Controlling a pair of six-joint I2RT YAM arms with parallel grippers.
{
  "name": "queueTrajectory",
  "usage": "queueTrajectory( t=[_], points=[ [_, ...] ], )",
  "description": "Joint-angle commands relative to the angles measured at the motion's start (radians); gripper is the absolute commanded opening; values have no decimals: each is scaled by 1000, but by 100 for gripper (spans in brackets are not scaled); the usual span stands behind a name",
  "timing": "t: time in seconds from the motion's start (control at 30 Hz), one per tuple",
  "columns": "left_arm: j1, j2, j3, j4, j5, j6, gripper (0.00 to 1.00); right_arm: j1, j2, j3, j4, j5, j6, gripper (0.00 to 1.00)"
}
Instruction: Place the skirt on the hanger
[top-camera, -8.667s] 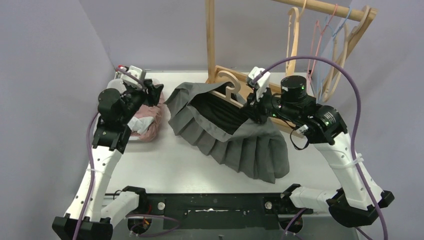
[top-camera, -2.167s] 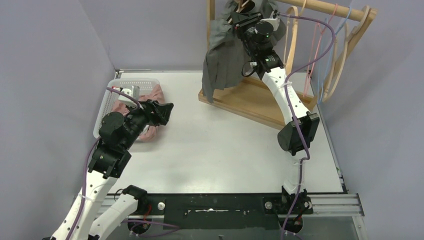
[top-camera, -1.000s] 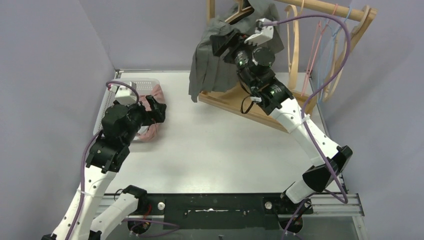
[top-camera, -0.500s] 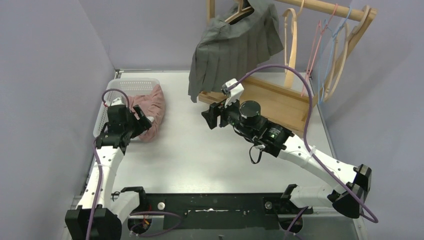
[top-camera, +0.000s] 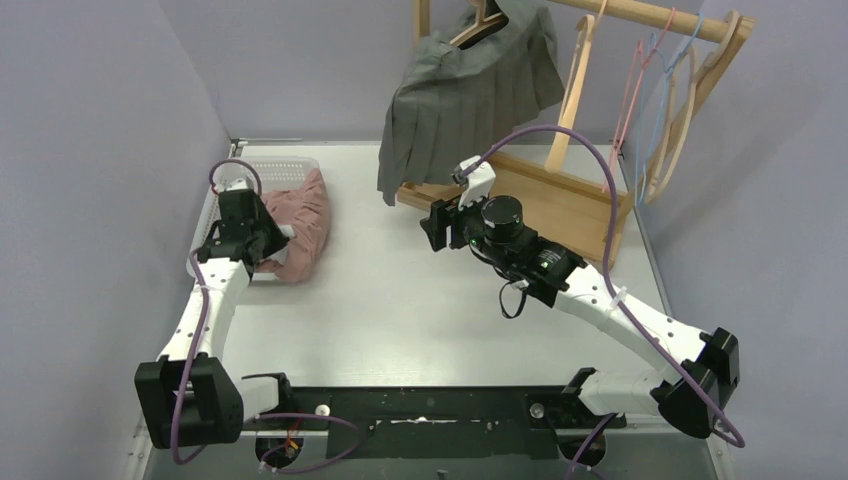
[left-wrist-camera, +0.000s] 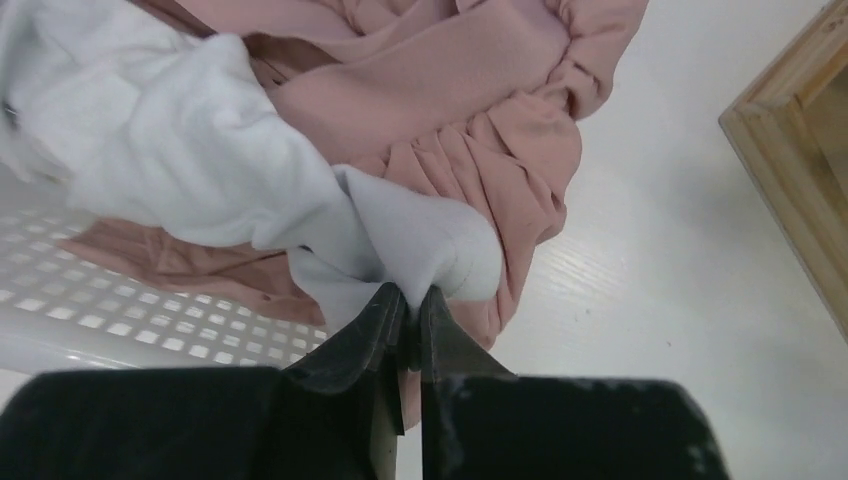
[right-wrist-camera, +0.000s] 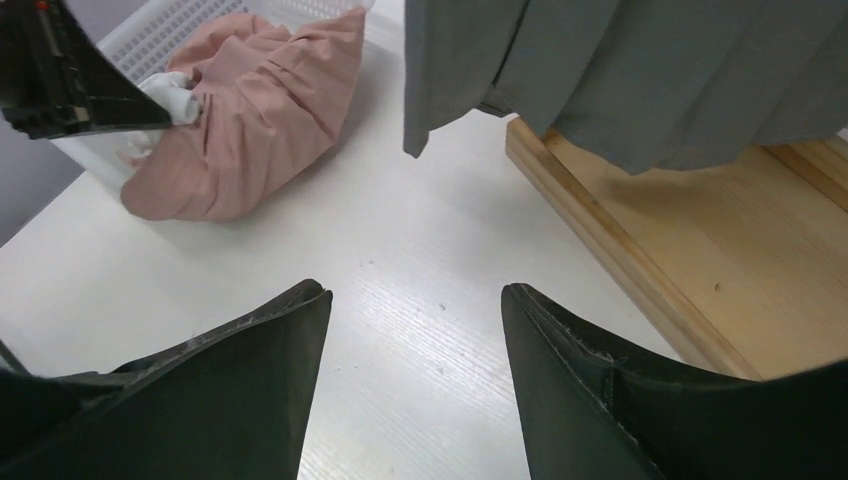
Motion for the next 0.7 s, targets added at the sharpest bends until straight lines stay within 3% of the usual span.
queueTrajectory(
  t=[0.0, 0.23, 0.4, 0.67],
  points=[
    [10, -66, 173, -14, -163, 121, 0, -34, -14, 16, 46, 9, 21, 64],
    [10, -191, 346, -36, -274, 295, 0, -40, -41, 17, 39, 21, 63, 64],
    [8, -209, 466, -49, -213, 373, 0, -39, -73, 17, 28, 51, 105, 64],
    [-140, -198, 778, -16, 183, 343, 0, -38, -122, 22, 3, 144, 194, 64]
  ],
)
